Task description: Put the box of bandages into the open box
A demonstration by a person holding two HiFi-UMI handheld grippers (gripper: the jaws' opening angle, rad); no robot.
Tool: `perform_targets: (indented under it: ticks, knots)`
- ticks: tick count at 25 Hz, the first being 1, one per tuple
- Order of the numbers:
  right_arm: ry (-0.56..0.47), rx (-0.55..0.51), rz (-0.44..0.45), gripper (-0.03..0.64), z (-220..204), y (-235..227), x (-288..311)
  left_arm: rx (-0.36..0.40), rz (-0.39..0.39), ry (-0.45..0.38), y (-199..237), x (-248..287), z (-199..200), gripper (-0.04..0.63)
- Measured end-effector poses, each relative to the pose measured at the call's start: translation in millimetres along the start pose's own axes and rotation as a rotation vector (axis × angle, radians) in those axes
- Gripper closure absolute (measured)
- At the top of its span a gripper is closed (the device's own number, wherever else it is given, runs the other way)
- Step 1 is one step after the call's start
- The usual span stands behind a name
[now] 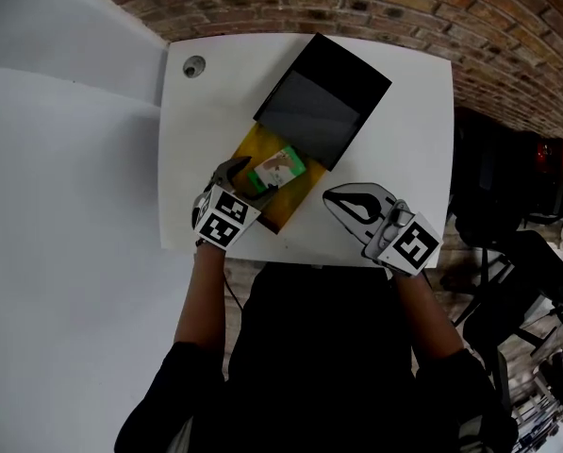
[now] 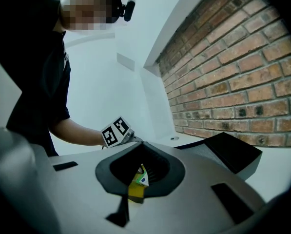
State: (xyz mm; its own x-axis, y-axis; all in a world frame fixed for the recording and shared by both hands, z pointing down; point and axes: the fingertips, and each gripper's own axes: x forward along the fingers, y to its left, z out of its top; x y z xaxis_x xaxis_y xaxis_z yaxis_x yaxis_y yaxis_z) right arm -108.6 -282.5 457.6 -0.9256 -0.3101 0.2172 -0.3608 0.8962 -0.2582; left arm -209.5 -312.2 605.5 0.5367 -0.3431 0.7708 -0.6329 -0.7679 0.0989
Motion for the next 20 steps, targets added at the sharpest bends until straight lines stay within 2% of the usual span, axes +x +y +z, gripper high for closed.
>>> perform_targets:
  ticks: [3, 7, 12, 16, 20]
  knots:
    - [-0.016, -0.027, -0.009, 0.611, 10.7, 1.7, 0.3, -0.004, 0.017, -0.180, 2.5, -26.4, 32.2, 0.255]
    - [-0.024, -0.062, -0.039, 0.612, 24.3, 1.8, -1.5, -0.009, 0.046, -0.428, 3.8, -70.2, 69.8, 0.370]
    - [-0.069, -0.139, -0.069, 0.611, 49.2, 8.3, -6.1, -0.075, 0.015, -0.696, -1.7, -123.7, 101.8, 0.479]
    - [-0.106, -0.187, -0.086, 0.611, 63.5, 27.7, -12.3, -0.102, 0.011, -0.812, -9.1, -154.8, 101.2, 0.548]
    - [-0.137, -0.208, -0.112, 0.611, 73.3, 52.4, -24.5, -0.097, -0.004, -0.851, -22.6, -178.8, 90.6, 0.578]
